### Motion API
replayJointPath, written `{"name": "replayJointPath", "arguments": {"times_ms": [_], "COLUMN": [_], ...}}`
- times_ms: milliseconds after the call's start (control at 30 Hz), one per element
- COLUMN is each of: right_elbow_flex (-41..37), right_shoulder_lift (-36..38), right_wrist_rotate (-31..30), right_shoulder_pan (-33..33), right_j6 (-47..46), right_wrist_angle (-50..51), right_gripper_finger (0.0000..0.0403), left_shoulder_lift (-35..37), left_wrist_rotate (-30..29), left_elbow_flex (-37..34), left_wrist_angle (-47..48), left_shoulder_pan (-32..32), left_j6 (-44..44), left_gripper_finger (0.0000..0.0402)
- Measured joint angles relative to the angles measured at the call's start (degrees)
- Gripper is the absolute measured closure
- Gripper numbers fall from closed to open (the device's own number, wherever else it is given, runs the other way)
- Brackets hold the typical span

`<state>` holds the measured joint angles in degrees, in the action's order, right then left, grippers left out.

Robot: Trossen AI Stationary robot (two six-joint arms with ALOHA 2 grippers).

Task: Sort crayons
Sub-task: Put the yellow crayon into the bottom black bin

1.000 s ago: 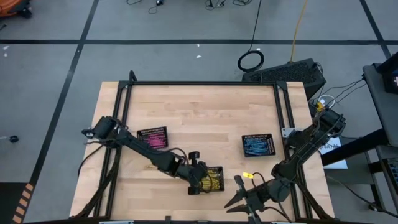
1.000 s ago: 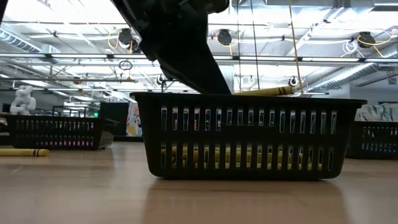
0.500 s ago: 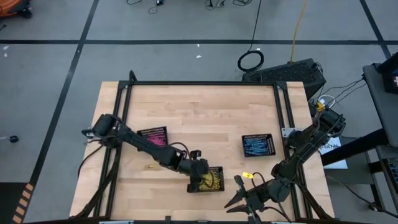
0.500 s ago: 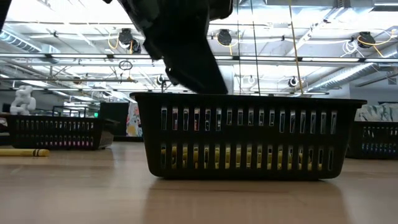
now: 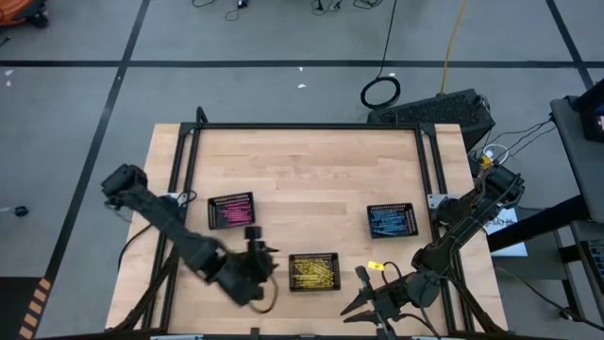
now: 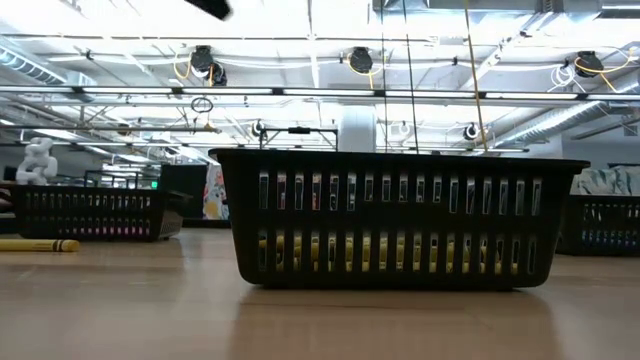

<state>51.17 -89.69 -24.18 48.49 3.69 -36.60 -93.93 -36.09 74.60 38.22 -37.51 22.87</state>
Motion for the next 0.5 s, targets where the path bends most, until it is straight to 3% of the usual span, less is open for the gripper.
{"name": "replayJointPath", "arguments": {"times_ms": [167, 500], "right_elbow_flex": [-0.01, -0.02], "right_shoulder_lift": [0.0, 0.0], "right_wrist_rotate": [0.0, 0.0], "right_shoulder_pan": [0.0, -0.07], "right_j6": [0.01, -0.01], "right_wrist_angle": [-0.02, -0.02], "right_gripper_finger": [0.0348, 0.0348], "left_shoulder_lift": [0.19, 0.86], "left_wrist_rotate": [-9.37, -7.26], "left_elbow_flex": [-2.37, -18.99], "left_wrist_angle": [10.08, 13.24], "left_shoulder_pan": [-6.26, -10.74], "left_j6": [11.99, 37.82], "left_gripper_finger": [0.0228, 0.0228]}}
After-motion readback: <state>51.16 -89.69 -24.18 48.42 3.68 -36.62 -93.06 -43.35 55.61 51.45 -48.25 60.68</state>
